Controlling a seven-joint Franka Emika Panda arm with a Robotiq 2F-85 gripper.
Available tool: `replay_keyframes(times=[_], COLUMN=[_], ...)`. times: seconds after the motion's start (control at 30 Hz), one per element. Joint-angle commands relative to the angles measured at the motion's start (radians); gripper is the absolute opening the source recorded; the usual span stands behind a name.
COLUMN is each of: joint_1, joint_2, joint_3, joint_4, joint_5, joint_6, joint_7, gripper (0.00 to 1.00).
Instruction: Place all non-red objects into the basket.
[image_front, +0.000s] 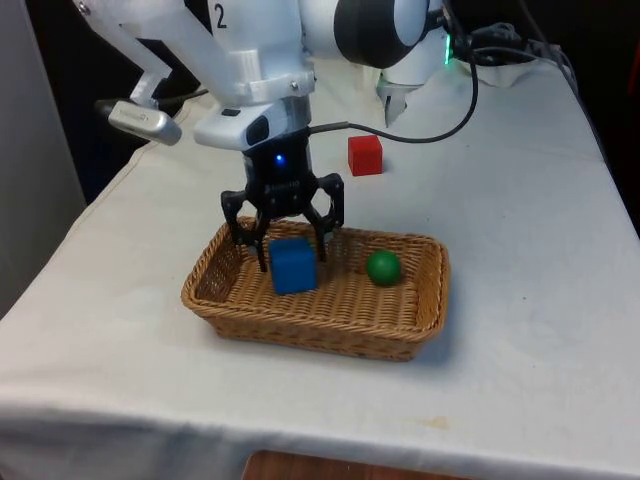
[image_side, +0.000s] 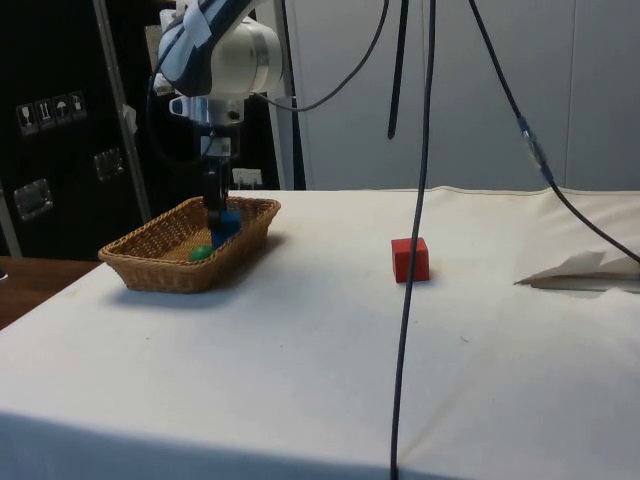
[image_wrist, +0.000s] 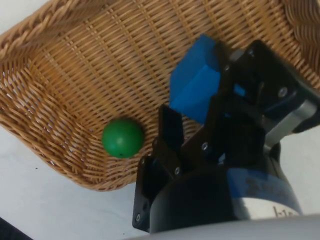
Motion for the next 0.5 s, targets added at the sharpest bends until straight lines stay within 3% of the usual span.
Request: replay_keyframes(times=[0.0,0.03,0.07,0.13,0.17,0.23,0.27,0.3,0.37,0.47], joint_1=[-0.008,-0.008,-0.009,-0.009,-0.009,-0.01,-0.002,-0.01,-0.01,-0.002], joint_2=[0.005,0.006,0.006,0.006,0.006,0.006,0.001,0.007,0.007,-0.012], joint_3=[0.005,0.005,0.005,0.005,0.005,0.005,0.0,0.005,0.005,-0.006], joint_4=[0.011,0.011,0.011,0.011,0.011,0.011,0.0,0.012,0.012,0.001], joint_5=[0.004,0.005,0.007,0.009,0.009,0.01,0.008,0.011,0.011,0.009], joint_6=[-0.011,-0.012,-0.012,-0.013,-0.013,-0.013,-0.002,-0.013,-0.014,-0.019], joint_7=[-0.004,-0.005,-0.007,-0.008,-0.009,-0.009,-0.006,-0.009,-0.01,0.002], gripper=[0.47,0.56,0.76,0.95,1.0,1.0,1.0,1.0,1.0,1.0])
